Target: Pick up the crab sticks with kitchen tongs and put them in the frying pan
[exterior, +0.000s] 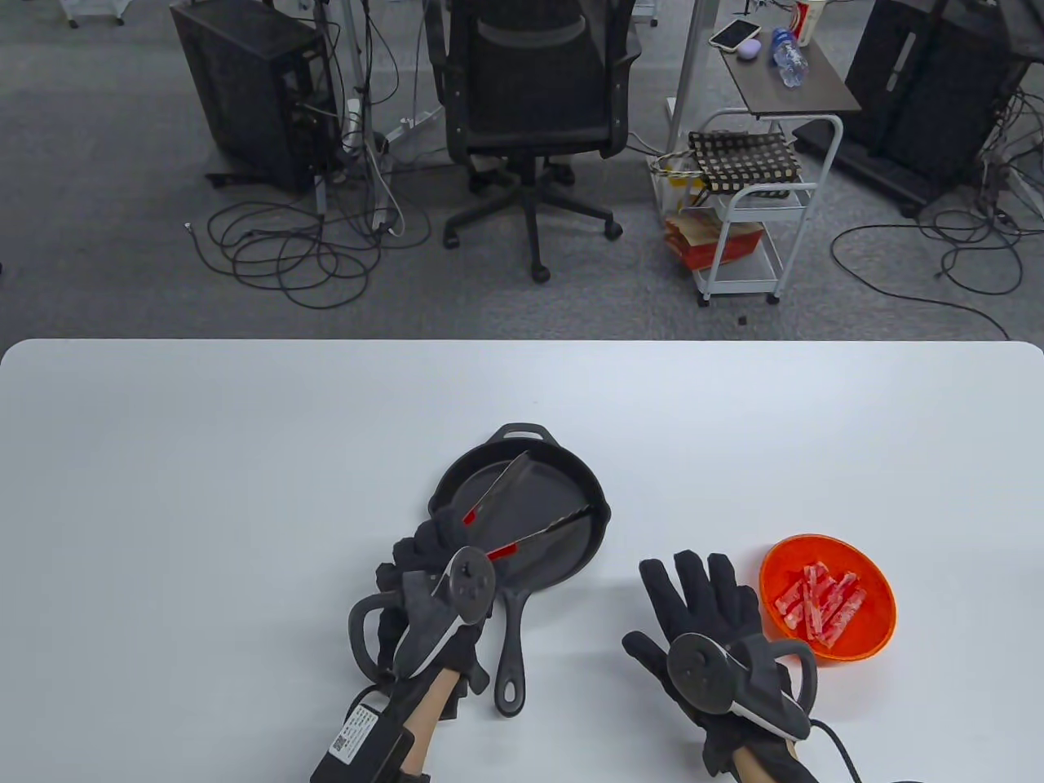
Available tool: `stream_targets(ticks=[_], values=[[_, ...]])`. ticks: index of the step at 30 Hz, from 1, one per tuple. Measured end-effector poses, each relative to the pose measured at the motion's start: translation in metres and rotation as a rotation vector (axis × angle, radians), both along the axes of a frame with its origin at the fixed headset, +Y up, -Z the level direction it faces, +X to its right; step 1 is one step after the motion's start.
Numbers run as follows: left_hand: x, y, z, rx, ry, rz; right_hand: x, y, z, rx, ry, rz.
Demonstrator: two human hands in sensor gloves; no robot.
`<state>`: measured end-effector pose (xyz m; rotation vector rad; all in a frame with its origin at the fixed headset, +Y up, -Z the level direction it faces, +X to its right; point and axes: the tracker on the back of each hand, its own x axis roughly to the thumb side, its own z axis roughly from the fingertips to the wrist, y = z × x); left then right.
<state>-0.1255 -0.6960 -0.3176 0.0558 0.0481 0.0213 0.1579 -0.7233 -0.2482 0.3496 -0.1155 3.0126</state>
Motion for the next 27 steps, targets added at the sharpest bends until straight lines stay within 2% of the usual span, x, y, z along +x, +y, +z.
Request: stream_targets(ticks=[6,12,17,27], values=[[0.011,-0.013,-0.03,-0.128,-0.045,-0.066,-0.001,-0.003,-0.001,-0.017,-0.007,0.008],[0.015,-0.026,-0.055,-0.257,-0.024,-0.126,0.0,-0.002,-0.002,-0.007,-0.014,0.002],[0.017,-0.032,-0.063,-0.242,-0.017,-0.235,0.001,-0.002,-0.002,-0.009,-0.017,0.001],[0.019,-0.039,-0.071,-0.323,0.029,-0.3,0.0,-0.001,-0.002,-0.008,-0.016,0.01]])
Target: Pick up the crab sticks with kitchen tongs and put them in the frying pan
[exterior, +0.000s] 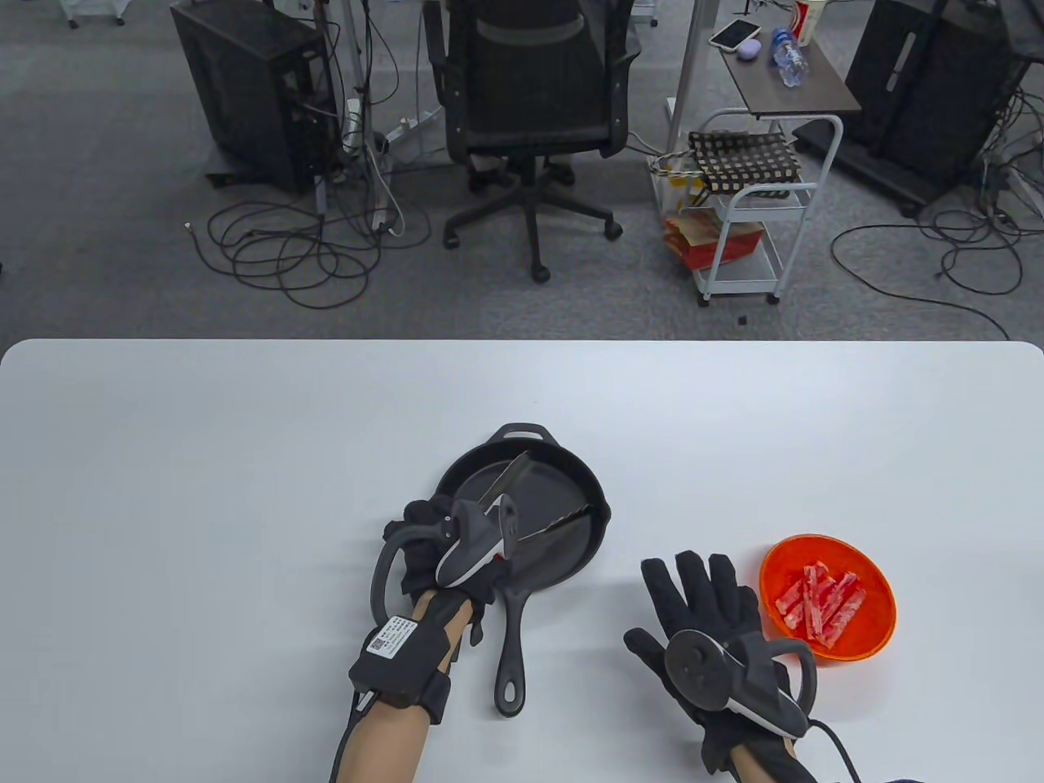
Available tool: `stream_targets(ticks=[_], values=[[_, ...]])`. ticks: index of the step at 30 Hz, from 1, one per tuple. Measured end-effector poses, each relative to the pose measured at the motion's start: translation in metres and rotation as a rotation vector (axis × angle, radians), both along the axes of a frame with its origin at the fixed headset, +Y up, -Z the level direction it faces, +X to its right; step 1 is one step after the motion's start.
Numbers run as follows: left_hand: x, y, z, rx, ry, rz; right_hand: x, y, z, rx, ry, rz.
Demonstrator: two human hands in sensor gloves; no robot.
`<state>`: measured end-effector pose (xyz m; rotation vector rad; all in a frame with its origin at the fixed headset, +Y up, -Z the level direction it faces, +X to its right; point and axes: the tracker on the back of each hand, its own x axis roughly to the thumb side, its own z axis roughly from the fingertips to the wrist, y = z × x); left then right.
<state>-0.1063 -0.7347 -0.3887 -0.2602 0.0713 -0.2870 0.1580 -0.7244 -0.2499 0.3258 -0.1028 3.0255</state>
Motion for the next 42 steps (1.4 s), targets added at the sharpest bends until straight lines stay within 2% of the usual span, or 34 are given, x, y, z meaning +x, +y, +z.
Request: stream_targets(ticks=[5,11,24,33,42], values=[[-0.001,-0.001,-0.001,0.046,-0.014,0.029,0.0,0.0,0.0,0.0,-0.002,0.0],[-0.008,0.006,0.009,0.151,-0.058,0.108,0.001,0.001,0.0,0.0,-0.004,-0.003],[-0.052,0.03,0.051,0.278,-0.007,0.341,0.001,0.001,0.0,0.003,-0.005,-0.003],[-0.077,0.031,0.082,0.32,0.031,0.461,0.002,0.001,0.0,0.0,-0.009,0.002],[-0.087,0.031,0.096,0.37,0.032,0.474,0.007,0.002,-0.001,0.007,-0.034,-0.003]])
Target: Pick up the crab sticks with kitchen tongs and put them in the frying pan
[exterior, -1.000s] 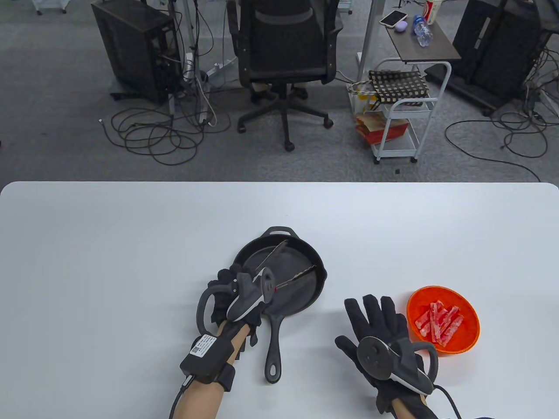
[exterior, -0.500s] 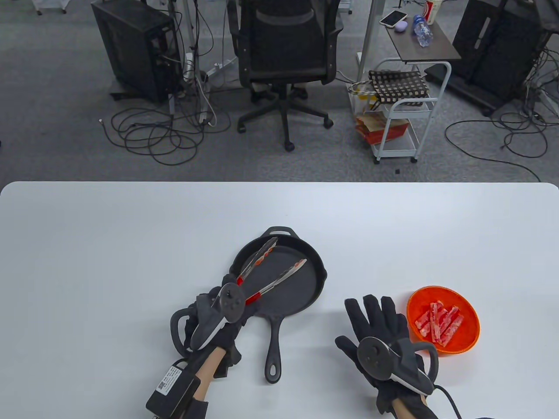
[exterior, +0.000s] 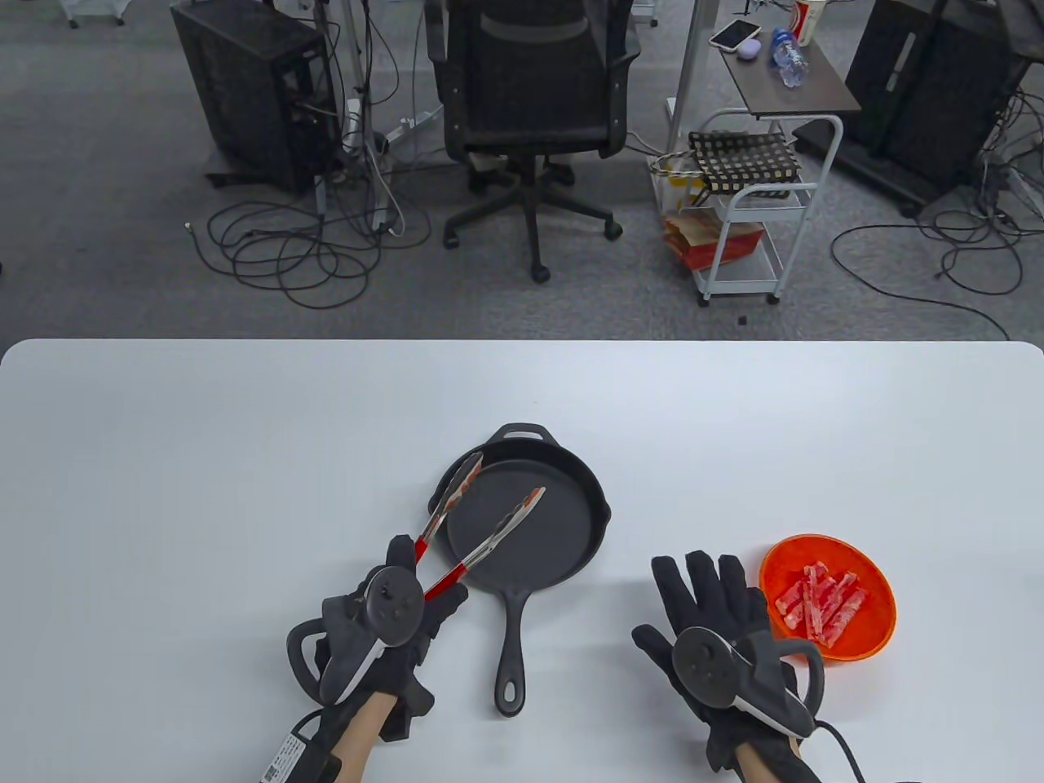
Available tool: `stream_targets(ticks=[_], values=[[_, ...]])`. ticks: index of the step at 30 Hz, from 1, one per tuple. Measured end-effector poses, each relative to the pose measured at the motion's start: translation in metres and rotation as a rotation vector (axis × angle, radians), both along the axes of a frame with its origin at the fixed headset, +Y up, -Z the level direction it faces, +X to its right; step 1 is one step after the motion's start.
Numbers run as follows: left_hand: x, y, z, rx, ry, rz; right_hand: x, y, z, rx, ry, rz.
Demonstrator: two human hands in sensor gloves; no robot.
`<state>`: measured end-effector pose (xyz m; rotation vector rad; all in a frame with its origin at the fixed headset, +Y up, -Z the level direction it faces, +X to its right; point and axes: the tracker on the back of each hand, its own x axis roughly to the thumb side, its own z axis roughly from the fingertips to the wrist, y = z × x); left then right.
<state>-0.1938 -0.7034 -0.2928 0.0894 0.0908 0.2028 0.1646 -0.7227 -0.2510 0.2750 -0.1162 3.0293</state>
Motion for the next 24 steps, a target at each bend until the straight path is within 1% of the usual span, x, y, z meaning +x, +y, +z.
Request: stream_targets(ticks=[5,9,17,18,22,24], values=[[-0.005,0.0,0.004,0.002,-0.006,0.046,0.011,0.001,-0.002,0.009,-0.062,-0.007],[-0.002,0.0,0.005,0.008,-0.028,0.054,0.028,0.003,-0.005,0.032,-0.158,-0.002],[0.002,-0.002,0.006,-0.01,-0.054,0.051,0.073,0.006,-0.004,0.096,-0.477,-0.023],[0.002,-0.002,0.006,-0.012,-0.057,0.053,0.081,0.006,-0.004,0.105,-0.538,-0.04],[0.003,-0.003,0.006,-0.015,-0.063,0.056,0.109,0.002,-0.001,0.097,-0.722,-0.11],[0.003,-0.003,0.006,-0.017,-0.066,0.056,0.12,-0.001,0.001,0.082,-0.793,-0.152]])
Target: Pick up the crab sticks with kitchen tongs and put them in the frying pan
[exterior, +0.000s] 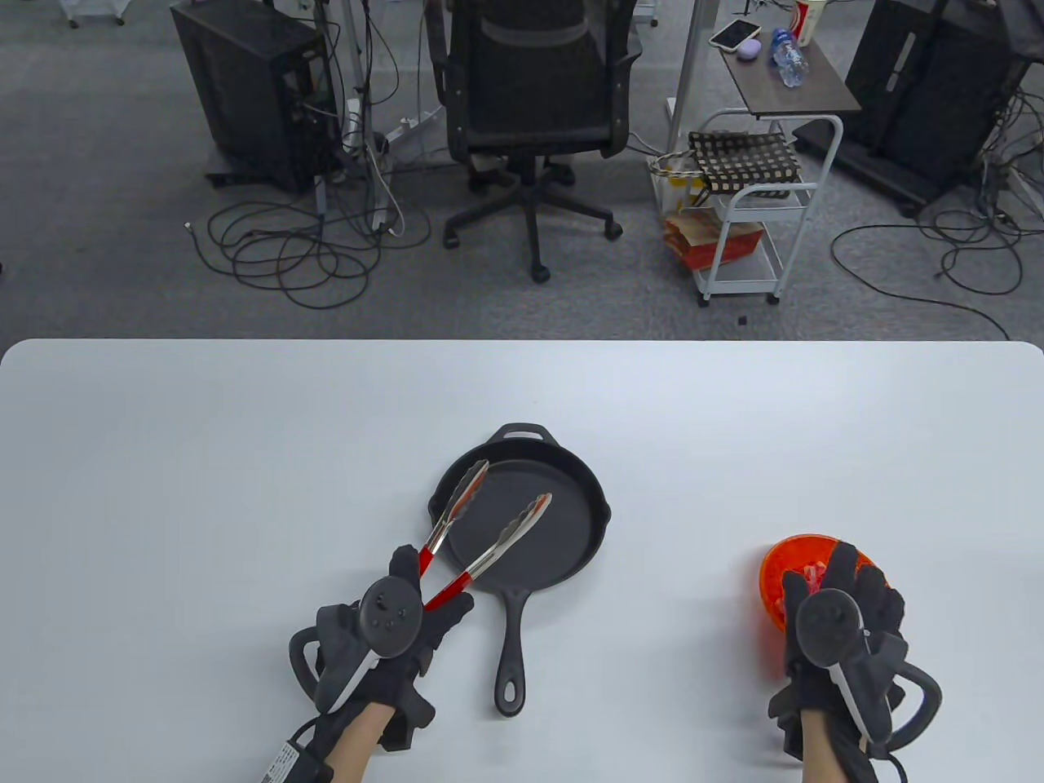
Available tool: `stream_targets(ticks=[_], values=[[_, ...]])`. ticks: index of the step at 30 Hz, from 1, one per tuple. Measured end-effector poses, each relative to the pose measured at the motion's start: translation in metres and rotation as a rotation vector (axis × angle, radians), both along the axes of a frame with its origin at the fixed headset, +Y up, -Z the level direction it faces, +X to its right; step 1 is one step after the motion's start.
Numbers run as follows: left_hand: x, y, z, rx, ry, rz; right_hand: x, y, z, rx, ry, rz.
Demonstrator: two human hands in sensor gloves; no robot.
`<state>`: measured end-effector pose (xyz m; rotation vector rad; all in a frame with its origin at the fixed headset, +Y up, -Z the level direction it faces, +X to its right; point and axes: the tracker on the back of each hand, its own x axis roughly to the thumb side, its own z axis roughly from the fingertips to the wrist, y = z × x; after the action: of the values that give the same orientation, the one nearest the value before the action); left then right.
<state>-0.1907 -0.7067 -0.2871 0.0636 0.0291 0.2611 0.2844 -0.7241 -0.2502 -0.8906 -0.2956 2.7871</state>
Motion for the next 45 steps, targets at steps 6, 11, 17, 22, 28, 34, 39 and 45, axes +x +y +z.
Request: stream_targets(ticks=[6,11,17,22,28,34,39,45], values=[[0.001,-0.001,0.0,-0.003,-0.008,0.001,0.027,-0.016,0.003,-0.037,-0.157,-0.188],[0.002,-0.002,0.0,-0.003,-0.01,0.007,0.043,-0.032,0.0,-0.104,-0.255,-0.331],[0.003,-0.002,0.0,-0.002,-0.014,0.017,0.049,-0.045,-0.003,-0.152,-0.306,-0.361],[0.003,-0.002,0.001,-0.001,-0.017,0.023,0.051,-0.043,0.0,-0.102,-0.312,-0.471],[0.003,-0.003,0.001,0.0,-0.017,0.021,0.041,-0.035,0.0,0.006,-0.203,-0.677],[0.004,-0.004,0.001,-0.006,-0.019,0.015,0.028,-0.024,0.0,0.09,-0.103,-0.755],[0.007,-0.003,0.002,0.0,-0.025,0.021,0.011,-0.015,0.0,0.138,-0.011,-0.784],[0.01,-0.002,0.003,0.006,-0.036,0.027,-0.011,-0.009,0.0,0.202,0.071,-0.825]])
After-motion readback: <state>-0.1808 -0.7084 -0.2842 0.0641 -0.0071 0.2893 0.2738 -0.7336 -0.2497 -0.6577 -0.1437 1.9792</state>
